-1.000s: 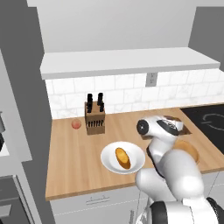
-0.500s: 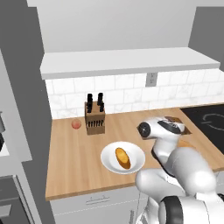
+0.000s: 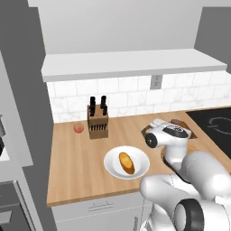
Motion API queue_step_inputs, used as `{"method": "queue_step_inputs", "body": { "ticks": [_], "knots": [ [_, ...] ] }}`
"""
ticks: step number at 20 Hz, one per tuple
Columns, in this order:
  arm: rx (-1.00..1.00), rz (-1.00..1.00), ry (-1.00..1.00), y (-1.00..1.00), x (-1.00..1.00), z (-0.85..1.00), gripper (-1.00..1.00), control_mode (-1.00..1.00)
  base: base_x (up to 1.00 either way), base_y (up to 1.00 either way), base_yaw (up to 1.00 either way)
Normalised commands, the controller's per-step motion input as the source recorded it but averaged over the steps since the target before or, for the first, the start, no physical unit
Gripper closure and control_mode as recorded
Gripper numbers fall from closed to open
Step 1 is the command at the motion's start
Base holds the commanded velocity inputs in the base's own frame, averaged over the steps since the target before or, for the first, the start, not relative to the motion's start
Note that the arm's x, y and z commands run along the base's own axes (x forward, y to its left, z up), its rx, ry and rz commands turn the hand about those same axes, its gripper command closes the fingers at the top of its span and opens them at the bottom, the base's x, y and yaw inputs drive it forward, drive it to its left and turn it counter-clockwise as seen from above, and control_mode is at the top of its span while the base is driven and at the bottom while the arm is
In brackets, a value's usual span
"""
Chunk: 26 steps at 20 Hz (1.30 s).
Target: From the different types of pastries on the counter, select a croissant and place it on the cutting board. Then retrieve a jar of jam from the cabinet and place it alongside the croissant on the cutting board.
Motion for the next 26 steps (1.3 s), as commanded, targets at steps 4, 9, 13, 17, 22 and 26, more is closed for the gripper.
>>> {"method": "queue_step_inputs", "body": {
  "ticks": [4,9,13,17,22,26],
  "knots": [
    [0.0,0.0,-0.02,0.0,-0.08,-0.28,1.0,-1.0,0.0,0.0,0.0],
    [-0.03,0.0,0.0,0.02,-0.15,-0.37,1.0,-1.0,0.0,0.0,0.0],
    [-0.01,0.0,0.0,0.28,-0.07,-0.48,1.0,-1.0,0.0,0.0,0.0],
    [0.0,0.02,0.0,0.45,0.0,-0.73,1.0,-1.0,0.0,0.0,0.0],
    [-0.02,0.02,-0.02,0.2,0.0,-0.96,1.0,-1.0,0.0,0.0,0.0],
    [0.0,0.01,-0.11,0.03,0.0,-1.0,1.0,-1.0,0.0,0.0,0.0]
  ]
}}
